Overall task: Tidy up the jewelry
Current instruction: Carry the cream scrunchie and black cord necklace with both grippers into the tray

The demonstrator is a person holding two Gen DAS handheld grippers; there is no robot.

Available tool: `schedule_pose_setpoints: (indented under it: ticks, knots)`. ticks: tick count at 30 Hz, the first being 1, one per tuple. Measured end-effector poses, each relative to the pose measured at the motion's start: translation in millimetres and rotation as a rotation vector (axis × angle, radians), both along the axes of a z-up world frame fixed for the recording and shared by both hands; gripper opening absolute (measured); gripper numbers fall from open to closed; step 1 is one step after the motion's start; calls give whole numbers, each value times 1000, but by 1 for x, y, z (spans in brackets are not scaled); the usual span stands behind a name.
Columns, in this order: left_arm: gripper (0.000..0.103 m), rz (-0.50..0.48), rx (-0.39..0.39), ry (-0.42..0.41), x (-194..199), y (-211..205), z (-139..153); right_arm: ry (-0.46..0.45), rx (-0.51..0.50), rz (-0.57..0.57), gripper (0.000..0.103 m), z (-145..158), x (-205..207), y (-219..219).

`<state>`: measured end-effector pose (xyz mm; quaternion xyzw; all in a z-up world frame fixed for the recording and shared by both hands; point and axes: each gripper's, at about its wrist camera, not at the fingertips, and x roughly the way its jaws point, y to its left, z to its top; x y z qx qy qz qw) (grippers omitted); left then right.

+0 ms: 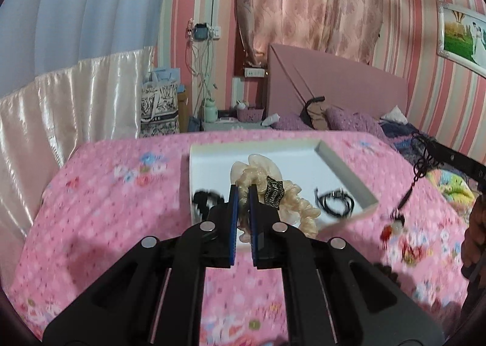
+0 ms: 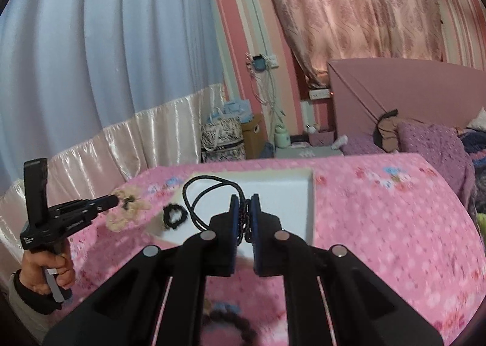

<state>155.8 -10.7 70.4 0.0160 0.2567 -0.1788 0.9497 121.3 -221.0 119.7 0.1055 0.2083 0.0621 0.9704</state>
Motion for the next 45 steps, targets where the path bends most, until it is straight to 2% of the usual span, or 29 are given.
schedule_pose_setpoints:
  ticks: [4,8,13,18,21,32,45]
  knots:
    - [5,4,-13,3,19,-10,3,-1,-10,11,7,1,24,11]
    - [5,15,-12,24,36,-20,-7,12,-19,17,7,-6,44,19]
    - [5,9,21,81,58,-34,-34,47,-21,27,7,-27,70,27]
    - [5,21,23,137,75,-39,-65,132,-18,30,7,-64,93,28]
    - [5,24,55,162,82,-42,-79,166,-40,32,7,-77,102,34]
    - [5,20,93,195,86,-52,-99,259,-72,-22,7,-104,113,28]
    - [5,39,101,215,92,-58,-110,304,-124,-50,7,-116,113,30]
